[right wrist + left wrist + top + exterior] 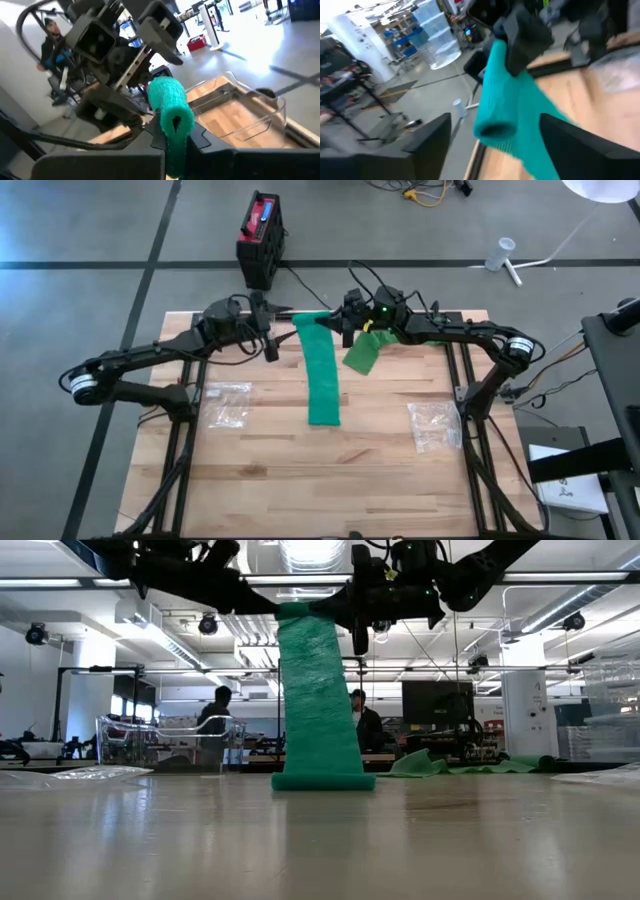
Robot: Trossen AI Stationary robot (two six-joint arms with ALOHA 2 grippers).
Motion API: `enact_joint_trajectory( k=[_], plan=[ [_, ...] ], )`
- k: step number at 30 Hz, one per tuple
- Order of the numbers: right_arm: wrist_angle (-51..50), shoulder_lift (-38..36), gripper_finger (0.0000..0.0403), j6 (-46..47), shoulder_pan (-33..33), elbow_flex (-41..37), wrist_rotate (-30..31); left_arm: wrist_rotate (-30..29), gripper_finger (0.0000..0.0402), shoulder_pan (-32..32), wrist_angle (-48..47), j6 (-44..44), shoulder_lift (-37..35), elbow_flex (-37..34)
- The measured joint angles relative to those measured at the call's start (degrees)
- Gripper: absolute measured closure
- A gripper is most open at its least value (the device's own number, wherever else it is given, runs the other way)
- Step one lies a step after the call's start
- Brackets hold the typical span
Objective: Roll bandage
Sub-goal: Roll the blue bandage
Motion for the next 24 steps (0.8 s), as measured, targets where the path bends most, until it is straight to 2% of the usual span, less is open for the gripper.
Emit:
enact_joint_trajectory(
  k=[3,7,12,15,18,24],
  plan=[
    [-0.1,0.0,0.0394,-4.2,0.0,0.0,0.0,4.9,0.0079,1.6,0.8,-5.7,0.9,1.5],
    [-0.3,0.0,0.0393,-9.6,0.2,0.0,0.0,10.8,0.0074,3.0,0.5,-11.2,4.8,4.5],
    [-0.4,0.0,0.0393,-14.8,0.7,0.0,-0.3,11.9,0.0096,4.0,-2.1,-14.6,9.6,8.5],
    [-0.4,0.0,0.0393,-16.1,0.8,0.0,-1.9,13.4,0.012,4.9,-3.4,-15.4,11.4,10.0],
    [-0.2,0.0,0.0393,-17.3,0.8,0.0,-2.5,17.6,0.0154,6.3,-2.9,-16.3,11.9,10.2],
    [0.0,-0.1,0.0393,-19.5,0.9,0.0,-2.6,22.4,0.0255,8.5,-2.9,-20.0,11.2,9.8]
  ],
)
